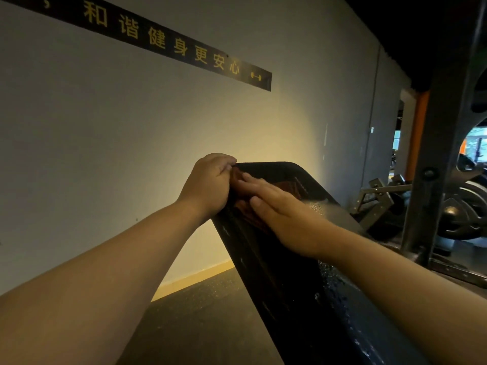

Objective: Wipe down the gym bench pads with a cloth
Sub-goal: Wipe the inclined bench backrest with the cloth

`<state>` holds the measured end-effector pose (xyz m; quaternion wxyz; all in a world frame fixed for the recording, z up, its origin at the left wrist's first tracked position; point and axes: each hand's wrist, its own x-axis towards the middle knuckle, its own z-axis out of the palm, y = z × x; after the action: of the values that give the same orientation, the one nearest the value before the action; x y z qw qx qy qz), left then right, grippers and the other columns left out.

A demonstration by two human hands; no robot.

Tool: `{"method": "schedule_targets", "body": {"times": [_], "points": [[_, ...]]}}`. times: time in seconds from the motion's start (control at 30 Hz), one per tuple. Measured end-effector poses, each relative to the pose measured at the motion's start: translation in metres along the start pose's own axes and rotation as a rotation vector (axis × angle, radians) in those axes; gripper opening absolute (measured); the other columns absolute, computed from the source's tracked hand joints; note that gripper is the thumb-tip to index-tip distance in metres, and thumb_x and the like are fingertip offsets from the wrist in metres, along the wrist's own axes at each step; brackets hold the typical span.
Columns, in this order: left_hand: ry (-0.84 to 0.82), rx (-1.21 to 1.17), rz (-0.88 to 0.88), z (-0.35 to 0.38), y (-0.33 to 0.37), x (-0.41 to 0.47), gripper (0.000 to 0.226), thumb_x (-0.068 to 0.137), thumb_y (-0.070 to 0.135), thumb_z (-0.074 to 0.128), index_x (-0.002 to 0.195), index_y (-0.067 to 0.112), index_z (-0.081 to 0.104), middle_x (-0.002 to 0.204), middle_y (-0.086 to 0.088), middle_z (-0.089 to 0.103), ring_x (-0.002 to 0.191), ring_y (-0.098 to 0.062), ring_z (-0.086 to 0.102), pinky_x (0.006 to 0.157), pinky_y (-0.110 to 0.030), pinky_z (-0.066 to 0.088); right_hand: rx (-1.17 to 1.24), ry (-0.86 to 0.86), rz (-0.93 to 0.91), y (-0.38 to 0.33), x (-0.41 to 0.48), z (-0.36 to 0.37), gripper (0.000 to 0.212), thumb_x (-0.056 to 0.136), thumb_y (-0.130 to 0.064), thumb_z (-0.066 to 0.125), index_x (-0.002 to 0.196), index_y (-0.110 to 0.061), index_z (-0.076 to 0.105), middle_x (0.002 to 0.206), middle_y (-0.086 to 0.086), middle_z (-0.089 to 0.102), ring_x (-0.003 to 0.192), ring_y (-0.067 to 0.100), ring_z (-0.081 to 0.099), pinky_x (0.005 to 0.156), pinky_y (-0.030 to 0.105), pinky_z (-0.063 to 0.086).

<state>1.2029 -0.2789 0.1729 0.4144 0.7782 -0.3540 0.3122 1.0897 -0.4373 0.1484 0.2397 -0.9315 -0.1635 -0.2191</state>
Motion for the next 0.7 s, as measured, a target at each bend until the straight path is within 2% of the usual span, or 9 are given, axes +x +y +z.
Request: {"method": "schedule_targets", "body": {"times": [0.07,0.13,0.2,0.3,0.4,0.47,0.57,0.63,0.7], "points": [[-0.005,0.046,-0.016,0.001,-0.003,0.002,0.037,0.107,0.014,0.034,0.131,0.011,0.061,0.136,-0.004,0.057,0.126,-0.019,0.048,0.1,-0.021,0.031,-0.057,-0.041,0.049,0.028,-0.019,-0.013,0.048,0.106,-0.049,0.03,0.152,-0.052,0.018,0.162,-0.018,0.021,0.149,0.007,0.017,0.123,0.039,0.016],[-0.016,0.085,-0.022,0.002,-0.004,0.004,0.038,0.107,0.015,0.033,0.133,0.011,0.06,0.138,-0.006,0.056,0.128,-0.02,0.047,0.102,-0.022,0.031,-0.132,0.064,0.225,0.055,-0.016,-0.028,0.06,0.101,-0.059,0.026,0.157,-0.041,0.015,0.162,-0.006,0.027,0.147,0.019,0.028,0.122,0.047,0.022],[-0.032,0.114,-0.035,0.003,-0.001,0.005,0.038,0.107,0.014,0.033,0.134,0.01,0.059,0.138,-0.008,0.055,0.128,-0.023,0.046,0.104,-0.027,0.032,-0.129,0.125,0.372,0.054,-0.009,-0.03,0.058,0.105,-0.053,0.025,0.158,-0.032,0.016,0.166,-0.001,0.02,0.151,0.026,0.021,0.122,0.045,0.014],[-0.053,0.141,-0.067,0.002,0.003,0.004,0.038,0.107,0.016,0.032,0.136,0.01,0.057,0.139,-0.01,0.053,0.129,-0.027,0.045,0.108,-0.034,0.034,-0.055,0.112,0.247,0.019,-0.022,-0.008,0.051,0.108,-0.043,0.027,0.158,-0.037,0.015,0.167,-0.013,0.007,0.154,0.013,0.0,0.121,0.038,0.001],[-0.053,0.15,-0.094,0.003,0.01,-0.001,0.039,0.107,0.018,0.033,0.139,0.01,0.054,0.142,-0.011,0.051,0.131,-0.029,0.044,0.109,-0.035,0.034,-0.069,-0.025,0.055,-0.011,-0.07,0.006,0.051,0.105,-0.047,0.029,0.154,-0.05,0.012,0.161,-0.032,0.006,0.148,-0.008,-0.006,0.12,0.03,0.001],[-0.041,0.131,-0.098,0.003,0.013,-0.005,0.038,0.107,0.017,0.034,0.137,0.007,0.055,0.141,-0.012,0.052,0.131,-0.028,0.043,0.106,-0.03,0.031,-0.114,-0.096,0.017,0.002,-0.091,-0.004,0.051,0.103,-0.052,0.026,0.148,-0.061,0.003,0.157,-0.041,0.003,0.148,-0.01,-0.003,0.123,0.032,0.003],[-0.026,0.098,-0.114,0.003,0.015,-0.011,0.039,0.108,0.018,0.032,0.138,0.006,0.053,0.142,-0.012,0.05,0.132,-0.027,0.041,0.106,-0.026,0.028,-0.096,0.021,0.233,0.03,-0.075,-0.021,0.053,0.105,-0.052,0.024,0.155,-0.049,0.005,0.164,-0.022,0.007,0.153,0.01,0.006,0.126,0.048,0.005],[-0.031,0.102,-0.123,0.003,0.016,-0.012,0.039,0.108,0.018,0.031,0.139,0.006,0.052,0.143,-0.013,0.049,0.133,-0.027,0.041,0.108,-0.028,0.029,-0.055,0.056,0.326,0.02,-0.061,-0.015,0.054,0.107,-0.047,0.025,0.158,-0.039,0.008,0.167,-0.014,0.005,0.154,0.015,0.001,0.122,0.042,-0.006],[-0.055,0.114,-0.136,0.001,0.017,-0.013,0.039,0.108,0.018,0.031,0.136,0.005,0.054,0.14,-0.014,0.05,0.13,-0.028,0.043,0.106,-0.031,0.032,-0.046,0.016,0.237,-0.006,-0.069,0.0,0.053,0.107,-0.045,0.027,0.157,-0.042,0.01,0.165,-0.022,0.003,0.152,0.006,-0.005,0.122,0.038,-0.003]]}}
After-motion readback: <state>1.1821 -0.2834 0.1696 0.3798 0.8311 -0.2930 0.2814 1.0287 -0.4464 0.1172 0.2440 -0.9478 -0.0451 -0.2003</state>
